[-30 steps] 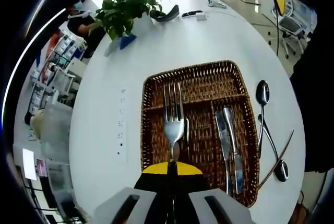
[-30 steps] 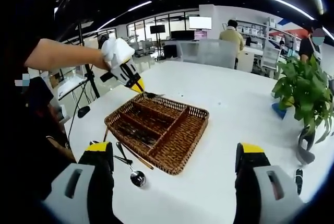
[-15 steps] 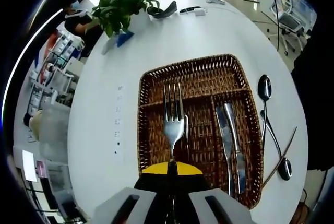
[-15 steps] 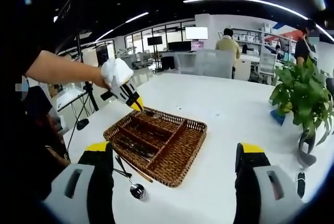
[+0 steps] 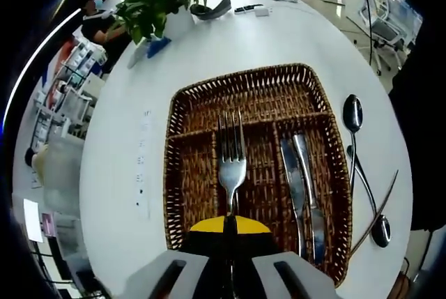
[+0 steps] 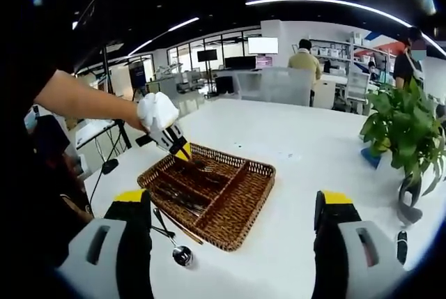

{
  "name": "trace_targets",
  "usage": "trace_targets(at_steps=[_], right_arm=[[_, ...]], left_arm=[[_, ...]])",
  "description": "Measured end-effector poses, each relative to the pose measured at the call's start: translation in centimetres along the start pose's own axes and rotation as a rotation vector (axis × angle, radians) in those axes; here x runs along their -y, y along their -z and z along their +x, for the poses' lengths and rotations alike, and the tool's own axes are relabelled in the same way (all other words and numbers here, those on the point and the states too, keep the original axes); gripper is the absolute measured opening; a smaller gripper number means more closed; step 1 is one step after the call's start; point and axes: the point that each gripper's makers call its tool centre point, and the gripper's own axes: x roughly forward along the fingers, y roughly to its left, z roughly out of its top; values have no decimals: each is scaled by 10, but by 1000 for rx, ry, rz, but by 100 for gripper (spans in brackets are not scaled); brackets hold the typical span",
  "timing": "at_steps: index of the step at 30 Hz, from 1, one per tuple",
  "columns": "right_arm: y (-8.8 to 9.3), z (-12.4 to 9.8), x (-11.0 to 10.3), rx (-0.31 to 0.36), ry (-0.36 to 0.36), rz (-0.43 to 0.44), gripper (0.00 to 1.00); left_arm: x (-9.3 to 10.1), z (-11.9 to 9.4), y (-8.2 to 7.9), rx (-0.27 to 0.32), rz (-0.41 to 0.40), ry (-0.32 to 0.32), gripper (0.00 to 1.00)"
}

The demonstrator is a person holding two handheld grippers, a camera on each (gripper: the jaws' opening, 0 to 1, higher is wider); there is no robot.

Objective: Arrange the knives, forks, and spoons in their matching storage slots by inserting each utensil handle-first until every utensil is classified and aligned in the correct compartment

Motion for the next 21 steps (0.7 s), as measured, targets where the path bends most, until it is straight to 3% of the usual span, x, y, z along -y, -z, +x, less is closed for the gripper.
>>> trace_targets(at_steps=[15,21], right_arm=[[6,-4,0,-26,11,-2,99],[9,-10,0,-44,27,-4,99]], left_arm=[[11,28,8,9,-15,23,0],[19,45,14,-14,-32,56,0]])
